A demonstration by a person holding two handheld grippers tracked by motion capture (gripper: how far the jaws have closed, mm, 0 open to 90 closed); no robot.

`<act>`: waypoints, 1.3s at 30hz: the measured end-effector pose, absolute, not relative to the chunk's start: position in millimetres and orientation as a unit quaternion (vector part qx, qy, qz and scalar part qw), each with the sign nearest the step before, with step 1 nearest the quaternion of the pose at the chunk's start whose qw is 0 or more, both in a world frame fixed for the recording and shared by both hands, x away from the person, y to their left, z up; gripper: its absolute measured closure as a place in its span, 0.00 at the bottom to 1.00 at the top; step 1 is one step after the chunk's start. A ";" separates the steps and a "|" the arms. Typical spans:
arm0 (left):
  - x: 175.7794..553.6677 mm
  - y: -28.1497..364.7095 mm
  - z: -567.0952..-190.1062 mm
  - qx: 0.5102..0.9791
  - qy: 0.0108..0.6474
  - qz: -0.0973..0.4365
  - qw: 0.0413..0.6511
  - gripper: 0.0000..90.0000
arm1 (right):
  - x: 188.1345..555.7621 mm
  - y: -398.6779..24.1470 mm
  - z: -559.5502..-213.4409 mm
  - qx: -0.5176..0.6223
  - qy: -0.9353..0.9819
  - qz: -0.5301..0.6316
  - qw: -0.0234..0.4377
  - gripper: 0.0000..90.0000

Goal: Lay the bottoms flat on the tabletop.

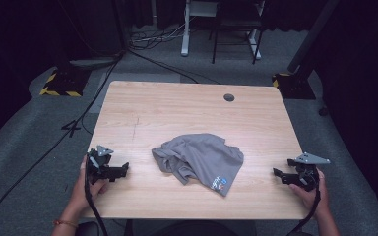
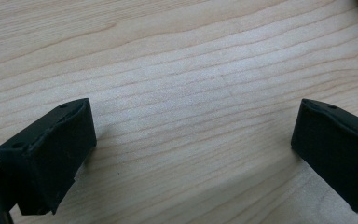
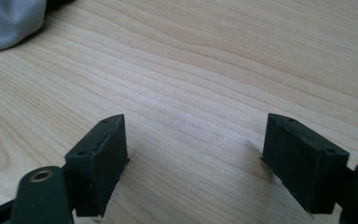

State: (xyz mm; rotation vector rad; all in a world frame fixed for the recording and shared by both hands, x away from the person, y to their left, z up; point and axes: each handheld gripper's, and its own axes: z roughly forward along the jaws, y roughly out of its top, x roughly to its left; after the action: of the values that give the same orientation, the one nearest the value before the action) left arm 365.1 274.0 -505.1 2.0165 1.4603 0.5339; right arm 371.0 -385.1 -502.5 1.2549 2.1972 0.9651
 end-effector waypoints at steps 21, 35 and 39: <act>381.8 199.3 -470.4 0.850 0.351 0.186 0.347 0.24 | 415.9 -316.6 -446.7 0.374 0.828 0.369 0.195 0.37; 399.2 143.3 -472.6 0.888 0.248 0.124 0.368 0.52 | 469.5 -224.0 -474.4 0.300 0.893 0.296 0.157 0.41; 391.3 136.6 -477.7 0.899 0.227 0.111 0.359 0.61 | 463.6 -219.2 -479.8 0.292 0.900 0.292 0.142 0.39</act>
State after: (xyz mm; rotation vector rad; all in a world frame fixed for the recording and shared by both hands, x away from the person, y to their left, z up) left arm 391.3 136.6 -477.7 2.3171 0.5842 0.2857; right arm 463.6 -219.2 -479.8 0.8431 2.5969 0.8414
